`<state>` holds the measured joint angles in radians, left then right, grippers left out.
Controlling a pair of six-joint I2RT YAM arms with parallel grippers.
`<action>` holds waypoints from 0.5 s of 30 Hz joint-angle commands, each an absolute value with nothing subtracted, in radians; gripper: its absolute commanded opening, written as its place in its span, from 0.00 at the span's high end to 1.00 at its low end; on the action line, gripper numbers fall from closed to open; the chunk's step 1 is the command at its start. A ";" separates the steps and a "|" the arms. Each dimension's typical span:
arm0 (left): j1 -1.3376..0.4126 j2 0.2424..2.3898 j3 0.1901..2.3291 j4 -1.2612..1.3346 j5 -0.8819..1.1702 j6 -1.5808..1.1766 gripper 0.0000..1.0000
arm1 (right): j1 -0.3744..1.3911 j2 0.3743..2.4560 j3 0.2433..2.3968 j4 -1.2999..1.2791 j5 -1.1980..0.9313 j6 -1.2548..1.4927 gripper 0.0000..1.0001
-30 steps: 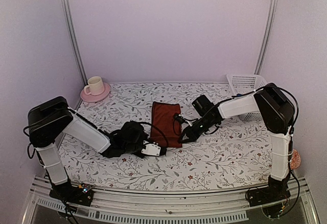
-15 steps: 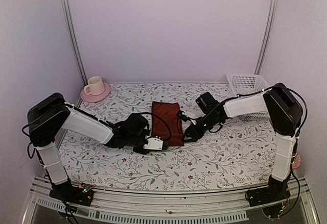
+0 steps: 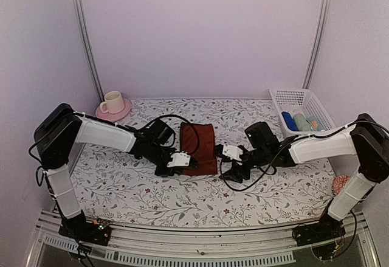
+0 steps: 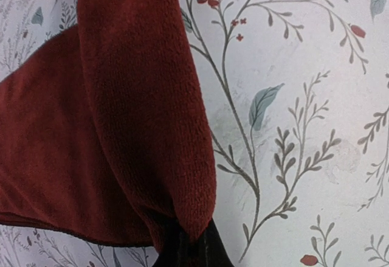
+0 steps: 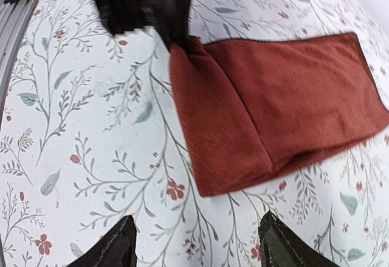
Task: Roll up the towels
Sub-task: Roll the towel at the center of the board.
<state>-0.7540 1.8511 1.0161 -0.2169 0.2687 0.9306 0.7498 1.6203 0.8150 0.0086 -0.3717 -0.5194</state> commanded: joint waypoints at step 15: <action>-0.631 2.069 1.283 -0.705 0.592 0.955 1.00 | 0.923 1.812 0.828 0.301 -0.116 -0.855 0.31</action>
<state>-0.6476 2.0071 1.2560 -0.5396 0.5346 0.9371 0.9123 1.7676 0.7937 0.2634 -0.1753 -0.8017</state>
